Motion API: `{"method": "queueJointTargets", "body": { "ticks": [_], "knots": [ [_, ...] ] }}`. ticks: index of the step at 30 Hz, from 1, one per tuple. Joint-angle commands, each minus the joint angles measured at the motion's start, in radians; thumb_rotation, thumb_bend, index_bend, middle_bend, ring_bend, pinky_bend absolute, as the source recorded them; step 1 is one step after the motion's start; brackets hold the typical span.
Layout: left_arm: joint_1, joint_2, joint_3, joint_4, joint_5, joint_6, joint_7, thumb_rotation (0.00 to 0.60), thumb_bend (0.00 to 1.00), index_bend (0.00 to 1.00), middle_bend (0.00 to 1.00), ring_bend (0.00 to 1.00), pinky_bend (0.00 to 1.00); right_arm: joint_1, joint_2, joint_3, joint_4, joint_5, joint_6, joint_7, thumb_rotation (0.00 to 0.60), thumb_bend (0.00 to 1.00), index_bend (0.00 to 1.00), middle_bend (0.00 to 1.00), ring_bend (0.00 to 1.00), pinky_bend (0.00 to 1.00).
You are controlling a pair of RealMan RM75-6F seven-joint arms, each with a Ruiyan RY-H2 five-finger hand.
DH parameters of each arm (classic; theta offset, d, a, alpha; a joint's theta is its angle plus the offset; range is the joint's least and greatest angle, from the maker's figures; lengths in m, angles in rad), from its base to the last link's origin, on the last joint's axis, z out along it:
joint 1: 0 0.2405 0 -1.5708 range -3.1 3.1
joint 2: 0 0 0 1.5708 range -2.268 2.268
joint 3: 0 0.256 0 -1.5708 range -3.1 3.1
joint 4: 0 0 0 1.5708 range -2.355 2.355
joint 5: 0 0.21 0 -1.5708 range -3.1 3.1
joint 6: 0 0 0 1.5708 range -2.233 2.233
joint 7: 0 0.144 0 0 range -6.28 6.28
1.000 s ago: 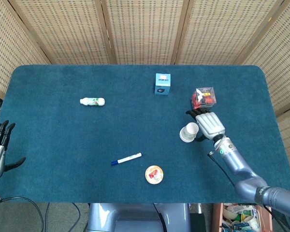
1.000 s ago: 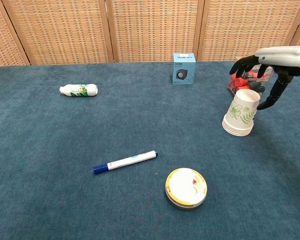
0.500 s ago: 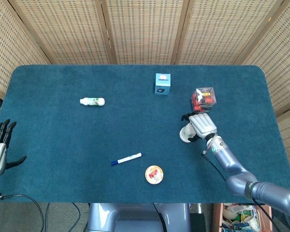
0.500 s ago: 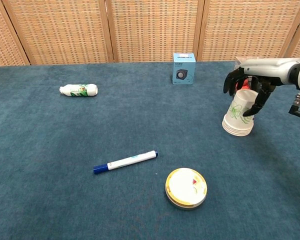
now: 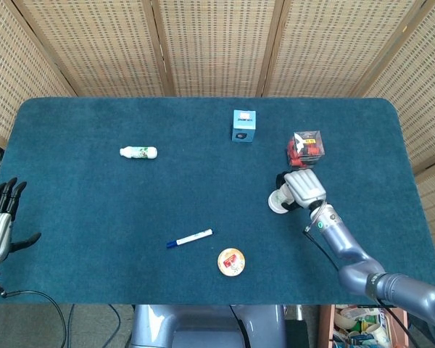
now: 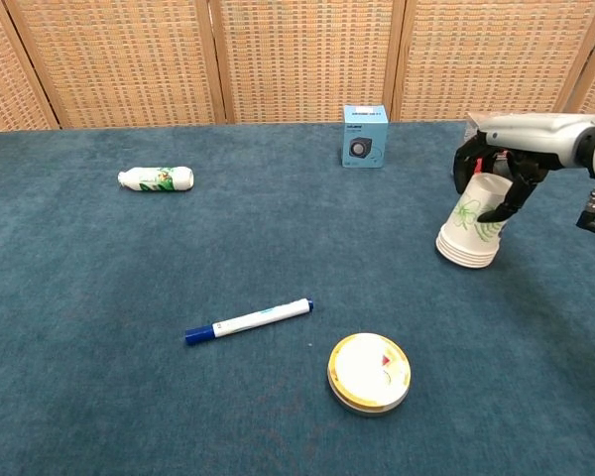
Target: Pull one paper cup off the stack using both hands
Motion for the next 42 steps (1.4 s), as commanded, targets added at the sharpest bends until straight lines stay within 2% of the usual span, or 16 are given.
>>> {"method": "queueJointTargets", "body": {
  "ticks": [1,2,3,7,11,15,19,23,25,29,35,42],
  "knots": [
    [-0.007,0.0,-0.005,0.001,0.009,0.0,0.003,0.6,0.13,0.0,0.0,0.0,0.0,-0.015,0.022,0.024,-0.04,-0.021,0.019,0.077,0.6,0.49,0.51,0.56,0.44,0.67],
    [-0.016,-0.002,-0.009,0.004,0.02,0.001,0.004,0.6,0.14,0.0,0.0,0.0,0.0,-0.021,0.032,0.039,-0.057,-0.029,0.024,0.122,0.6,0.5,0.51,0.56,0.44,0.67],
    [-0.052,-0.014,-0.025,0.019,0.074,0.011,0.004,0.6,0.14,0.0,0.0,0.0,0.0,-0.034,0.041,0.09,-0.098,-0.01,0.035,0.23,0.6,0.51,0.51,0.56,0.44,0.67],
    [-0.138,-0.061,-0.055,0.093,0.146,-0.012,-0.039,0.6,0.13,0.0,0.0,0.0,0.0,-0.047,0.067,0.162,-0.144,-0.004,-0.005,0.453,0.6,0.52,0.51,0.56,0.44,0.67],
    [-0.23,-0.101,-0.089,0.133,0.203,-0.039,-0.063,0.6,0.14,0.0,0.0,0.0,0.0,-0.056,0.048,0.218,-0.156,0.023,-0.011,0.605,0.6,0.54,0.52,0.57,0.44,0.67],
    [-0.331,-0.203,-0.129,0.215,0.259,-0.023,-0.081,0.6,0.14,0.0,0.0,0.0,0.0,-0.051,0.034,0.268,-0.172,0.091,-0.065,0.731,0.6,0.54,0.52,0.56,0.44,0.67],
    [-0.403,-0.298,-0.151,0.293,0.286,-0.012,-0.092,0.6,0.14,0.0,0.0,0.0,0.0,-0.03,0.016,0.289,-0.171,0.143,-0.082,0.747,0.6,0.55,0.52,0.56,0.44,0.67],
    [-0.458,-0.346,-0.149,0.334,0.284,-0.049,-0.11,0.6,0.13,0.01,0.0,0.0,0.0,-0.009,0.0,0.301,-0.18,0.191,-0.087,0.738,0.6,0.57,0.52,0.56,0.44,0.67],
    [-0.481,-0.367,-0.152,0.346,0.283,-0.058,-0.119,0.6,0.14,0.05,0.0,0.0,0.0,0.0,-0.006,0.303,-0.185,0.207,-0.086,0.727,0.6,0.58,0.52,0.56,0.44,0.67],
    [-0.513,-0.402,-0.156,0.376,0.288,-0.058,-0.135,0.6,0.14,0.18,0.0,0.0,0.0,0.01,-0.01,0.306,-0.199,0.227,-0.086,0.717,0.6,0.58,0.52,0.56,0.44,0.67],
    [-0.608,-0.524,-0.176,0.501,0.297,-0.045,-0.169,0.6,0.14,0.37,0.0,0.0,0.0,0.027,-0.019,0.303,-0.218,0.267,-0.079,0.683,0.6,0.58,0.52,0.56,0.44,0.67],
    [-0.669,-0.59,-0.176,0.582,0.29,-0.042,-0.155,0.6,0.14,0.42,0.0,0.0,0.0,0.033,-0.019,0.298,-0.228,0.285,-0.087,0.669,0.6,0.58,0.52,0.55,0.44,0.67]
  ]
}}
